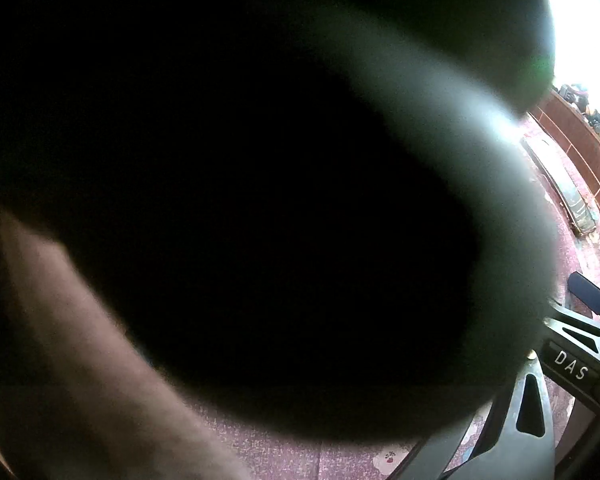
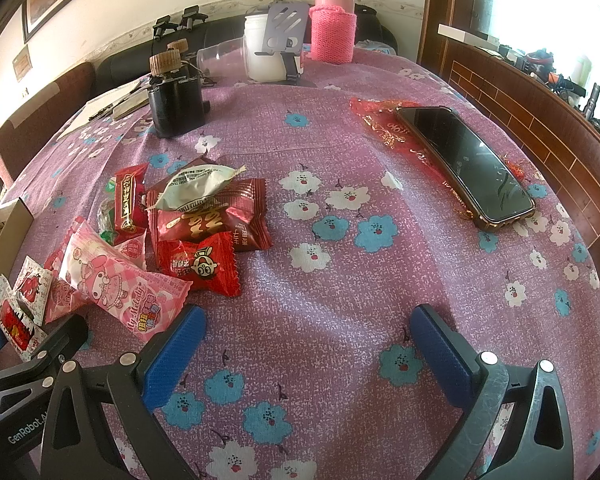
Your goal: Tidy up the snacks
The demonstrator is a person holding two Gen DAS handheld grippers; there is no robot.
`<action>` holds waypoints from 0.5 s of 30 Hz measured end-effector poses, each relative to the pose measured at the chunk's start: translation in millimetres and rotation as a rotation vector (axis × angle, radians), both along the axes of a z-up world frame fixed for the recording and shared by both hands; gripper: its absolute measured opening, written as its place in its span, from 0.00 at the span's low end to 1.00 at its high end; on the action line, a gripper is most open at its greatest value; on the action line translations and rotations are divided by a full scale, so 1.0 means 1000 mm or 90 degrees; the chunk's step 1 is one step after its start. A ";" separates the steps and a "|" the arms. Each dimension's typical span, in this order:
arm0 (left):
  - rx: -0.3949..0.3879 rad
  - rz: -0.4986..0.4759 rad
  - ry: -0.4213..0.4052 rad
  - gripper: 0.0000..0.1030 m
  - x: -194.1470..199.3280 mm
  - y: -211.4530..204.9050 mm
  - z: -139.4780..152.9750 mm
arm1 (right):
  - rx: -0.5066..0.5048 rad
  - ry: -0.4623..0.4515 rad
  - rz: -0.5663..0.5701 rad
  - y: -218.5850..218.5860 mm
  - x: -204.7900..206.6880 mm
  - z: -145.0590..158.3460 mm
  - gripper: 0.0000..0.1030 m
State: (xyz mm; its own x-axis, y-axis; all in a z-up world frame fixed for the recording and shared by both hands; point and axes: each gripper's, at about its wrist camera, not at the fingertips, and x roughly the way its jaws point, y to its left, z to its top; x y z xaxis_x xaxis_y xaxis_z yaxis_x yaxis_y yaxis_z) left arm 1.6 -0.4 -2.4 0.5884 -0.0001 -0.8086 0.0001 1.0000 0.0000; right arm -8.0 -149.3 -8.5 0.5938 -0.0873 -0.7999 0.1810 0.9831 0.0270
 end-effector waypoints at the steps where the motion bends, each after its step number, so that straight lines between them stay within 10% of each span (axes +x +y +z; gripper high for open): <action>1: 0.000 0.000 0.000 1.00 0.000 0.000 0.000 | 0.000 0.000 0.000 0.000 0.000 0.000 1.00; 15: 0.002 0.000 -0.001 1.00 0.001 0.001 -0.001 | 0.000 0.000 0.000 0.000 0.000 0.000 1.00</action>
State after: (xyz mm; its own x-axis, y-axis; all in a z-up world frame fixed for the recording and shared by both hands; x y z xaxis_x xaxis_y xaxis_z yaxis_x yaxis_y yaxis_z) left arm 2.5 0.2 -3.2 0.5891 0.0019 -0.8081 0.0002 1.0000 0.0025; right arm -8.0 -149.2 -8.6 0.5938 -0.0876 -0.7998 0.1811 0.9831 0.0268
